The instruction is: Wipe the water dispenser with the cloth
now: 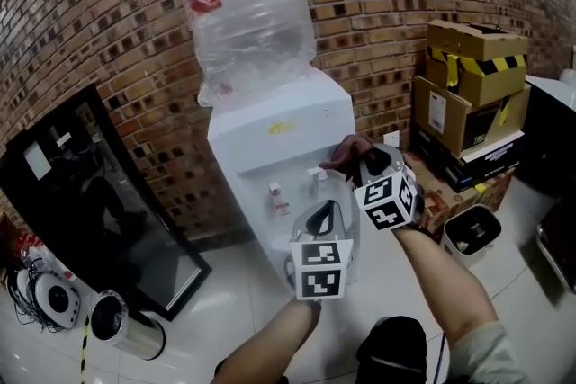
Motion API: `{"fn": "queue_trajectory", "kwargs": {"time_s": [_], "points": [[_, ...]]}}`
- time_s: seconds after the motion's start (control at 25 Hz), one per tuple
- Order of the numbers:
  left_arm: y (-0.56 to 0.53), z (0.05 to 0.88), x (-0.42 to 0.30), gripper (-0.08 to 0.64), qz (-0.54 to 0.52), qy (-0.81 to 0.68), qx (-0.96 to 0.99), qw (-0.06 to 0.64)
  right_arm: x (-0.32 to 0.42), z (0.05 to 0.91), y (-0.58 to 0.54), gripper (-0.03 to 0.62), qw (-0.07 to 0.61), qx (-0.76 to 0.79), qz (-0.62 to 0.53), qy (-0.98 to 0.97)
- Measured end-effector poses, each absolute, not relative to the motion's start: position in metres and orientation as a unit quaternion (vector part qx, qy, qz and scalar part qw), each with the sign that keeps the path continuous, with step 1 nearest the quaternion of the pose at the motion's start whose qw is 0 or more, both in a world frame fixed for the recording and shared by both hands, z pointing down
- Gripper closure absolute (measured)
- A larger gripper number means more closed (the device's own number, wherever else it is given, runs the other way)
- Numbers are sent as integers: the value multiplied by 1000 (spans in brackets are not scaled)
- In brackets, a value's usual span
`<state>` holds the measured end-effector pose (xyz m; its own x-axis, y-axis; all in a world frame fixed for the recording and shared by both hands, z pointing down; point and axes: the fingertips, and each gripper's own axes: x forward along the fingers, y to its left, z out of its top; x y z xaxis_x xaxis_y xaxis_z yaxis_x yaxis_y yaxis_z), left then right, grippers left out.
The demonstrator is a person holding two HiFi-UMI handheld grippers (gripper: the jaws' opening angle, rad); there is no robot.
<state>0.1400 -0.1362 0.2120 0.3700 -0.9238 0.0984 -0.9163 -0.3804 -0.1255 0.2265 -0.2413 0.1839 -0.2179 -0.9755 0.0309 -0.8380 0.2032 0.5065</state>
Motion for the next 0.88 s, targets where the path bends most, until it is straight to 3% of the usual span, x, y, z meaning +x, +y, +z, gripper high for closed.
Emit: {"fn": "queue_trajectory", "kwargs": {"time_s": [0.24,0.44,0.88], "points": [[-137,226,141,560,-75,555,-828,23,229,191,-235,502,157,602,-185,-761],[-132,249,109,560,-80,579,-811,31,218,195,-188,502,76,604,-174,-774],[-115,255,-62,560,-53,701,-709,57,58,200,-134,502,1,498,-196,-845]]}}
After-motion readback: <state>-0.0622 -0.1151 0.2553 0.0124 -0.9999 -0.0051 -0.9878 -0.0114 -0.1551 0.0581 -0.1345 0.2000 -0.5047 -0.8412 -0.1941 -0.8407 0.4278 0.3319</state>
